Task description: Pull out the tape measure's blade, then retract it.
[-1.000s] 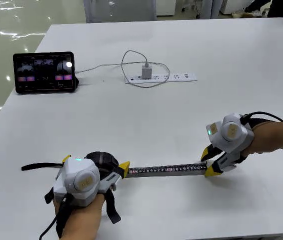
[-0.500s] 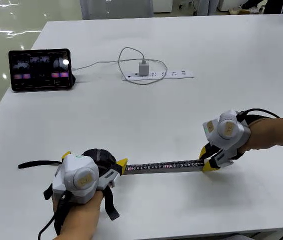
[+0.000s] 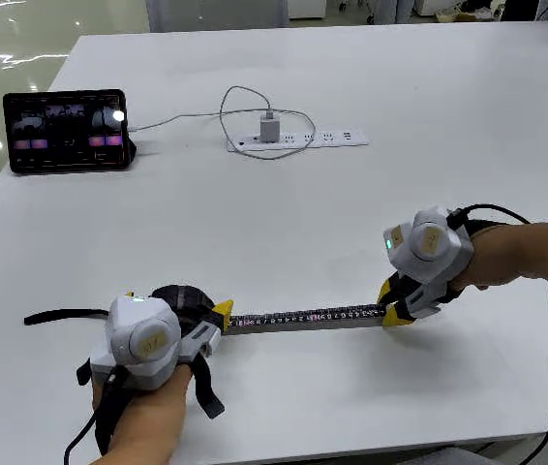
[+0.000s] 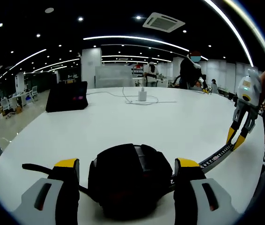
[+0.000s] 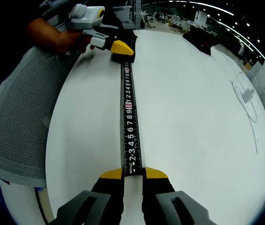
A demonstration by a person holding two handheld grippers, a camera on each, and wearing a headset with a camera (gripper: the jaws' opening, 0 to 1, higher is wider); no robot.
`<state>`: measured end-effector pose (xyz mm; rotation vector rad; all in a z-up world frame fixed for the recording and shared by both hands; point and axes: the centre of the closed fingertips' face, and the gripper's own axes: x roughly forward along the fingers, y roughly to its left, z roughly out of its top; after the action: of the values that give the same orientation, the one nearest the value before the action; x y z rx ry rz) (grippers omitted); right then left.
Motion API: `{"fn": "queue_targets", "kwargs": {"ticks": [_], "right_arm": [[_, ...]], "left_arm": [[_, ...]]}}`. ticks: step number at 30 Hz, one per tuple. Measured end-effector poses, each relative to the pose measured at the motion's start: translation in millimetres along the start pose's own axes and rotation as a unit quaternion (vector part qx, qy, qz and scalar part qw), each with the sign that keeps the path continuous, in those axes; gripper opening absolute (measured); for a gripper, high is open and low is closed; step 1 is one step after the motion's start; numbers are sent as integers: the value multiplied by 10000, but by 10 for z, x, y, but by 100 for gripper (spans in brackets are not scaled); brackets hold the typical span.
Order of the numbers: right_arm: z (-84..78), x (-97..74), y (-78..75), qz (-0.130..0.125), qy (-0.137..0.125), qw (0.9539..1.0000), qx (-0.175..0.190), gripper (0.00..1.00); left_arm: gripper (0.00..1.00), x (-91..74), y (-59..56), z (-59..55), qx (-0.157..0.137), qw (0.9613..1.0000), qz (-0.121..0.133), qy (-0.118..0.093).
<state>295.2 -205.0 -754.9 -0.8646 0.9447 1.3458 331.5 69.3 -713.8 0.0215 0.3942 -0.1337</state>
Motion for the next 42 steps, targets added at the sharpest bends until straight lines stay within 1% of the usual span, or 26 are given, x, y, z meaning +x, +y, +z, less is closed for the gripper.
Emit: {"fn": "queue_targets", "kwargs": {"ticks": [3, 5, 7, 9, 10, 12, 15, 17, 18, 21, 23, 26, 29, 35, 42], "right_arm": [[-7, -3, -16, 12, 26, 10000, 36, 10], [-4, -1, -8, 35, 60, 10000, -15, 10], [0, -1, -5, 33, 78, 10000, -8, 10], [4, 1, -2, 20, 97, 9999, -65, 10], [2, 1, -5, 17, 105, 9999, -74, 10], [-2, 2, -14, 6, 104, 9999, -57, 10], [-2, 4, -14, -4, 124, 9998, -125, 10], [-2, 5, -14, -34, 153, 9998, -80, 11], [0, 6, -12, -21, 170, 9997, -149, 11], [2, 8, -18, -28, 206, 9997, -138, 11], [-3, 6, -18, -31, 211, 9997, -122, 11], [3, 5, -13, -81, 247, 9996, -106, 11], [-9, -3, -17, -54, 284, 9996, -74, 11], [-5, -5, -10, -55, 253, 9997, -49, 11], [19, 14, -16, -60, 322, 9995, 3, 11]], "left_arm": [[78, -1, -9, -21, -57, 10000, -24, 64], [73, -7, -11, -41, -153, 9998, -45, 134], [71, -5, -8, -64, -188, 9996, -56, 200], [67, -3, -35, -55, -192, 9996, -133, 169], [67, -10, -25, -55, -174, 9997, -104, 166], [67, -13, -20, -52, -214, 9995, -134, 171], [66, -14, -23, -50, -238, 9994, -161, 178], [66, -12, -22, -48, -248, 9994, -168, 174], [66, -12, -22, -48, -260, 9994, -174, 176], [67, -14, -21, -58, -378, 9989, -180, 216], [67, -18, -17, -69, -533, 9981, -189, 244], [66, -14, -20, -76, -588, 9977, -223, 254], [66, -14, -25, -74, -553, 9979, -230, 253], [65, -19, -29, -85, -450, 9983, -213, 287], [65, -17, -32, -87, -455, 9983, -232, 294]]}}
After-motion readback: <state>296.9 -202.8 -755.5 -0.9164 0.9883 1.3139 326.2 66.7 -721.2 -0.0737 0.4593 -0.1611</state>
